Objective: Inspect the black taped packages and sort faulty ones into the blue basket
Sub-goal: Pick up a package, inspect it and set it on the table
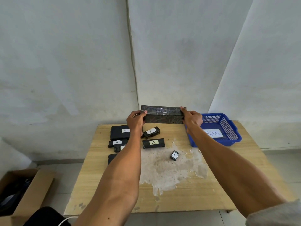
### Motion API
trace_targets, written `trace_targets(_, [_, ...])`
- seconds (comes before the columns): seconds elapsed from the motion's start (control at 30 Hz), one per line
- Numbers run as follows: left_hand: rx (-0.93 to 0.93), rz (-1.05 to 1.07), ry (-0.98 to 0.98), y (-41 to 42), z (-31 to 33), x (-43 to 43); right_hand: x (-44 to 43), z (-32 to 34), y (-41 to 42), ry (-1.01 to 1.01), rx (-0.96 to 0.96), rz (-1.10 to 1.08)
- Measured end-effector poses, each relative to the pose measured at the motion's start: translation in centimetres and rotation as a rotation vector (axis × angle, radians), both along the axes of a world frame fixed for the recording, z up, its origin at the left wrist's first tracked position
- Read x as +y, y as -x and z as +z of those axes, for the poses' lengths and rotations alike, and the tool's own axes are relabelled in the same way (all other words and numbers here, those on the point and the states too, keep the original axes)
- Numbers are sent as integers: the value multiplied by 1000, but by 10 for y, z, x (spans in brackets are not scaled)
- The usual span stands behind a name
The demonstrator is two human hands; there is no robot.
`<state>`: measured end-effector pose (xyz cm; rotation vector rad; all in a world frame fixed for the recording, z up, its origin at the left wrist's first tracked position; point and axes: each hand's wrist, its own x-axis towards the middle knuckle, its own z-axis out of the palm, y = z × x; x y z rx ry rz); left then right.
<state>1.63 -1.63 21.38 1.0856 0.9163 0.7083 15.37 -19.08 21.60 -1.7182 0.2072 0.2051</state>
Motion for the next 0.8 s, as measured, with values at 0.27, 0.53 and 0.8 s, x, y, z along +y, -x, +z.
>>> trace_targets(0.27, [-47, 6, -67, 2, 1, -4, 0, 6, 6, -9, -65, -34])
trace_targets(0.53, [11, 162, -29, -6, 4, -1, -4, 5, 13, 46, -230, 186])
trace_targets(0.8, [34, 190, -44, -14, 0, 3, -12, 1, 12, 49, -299, 240])
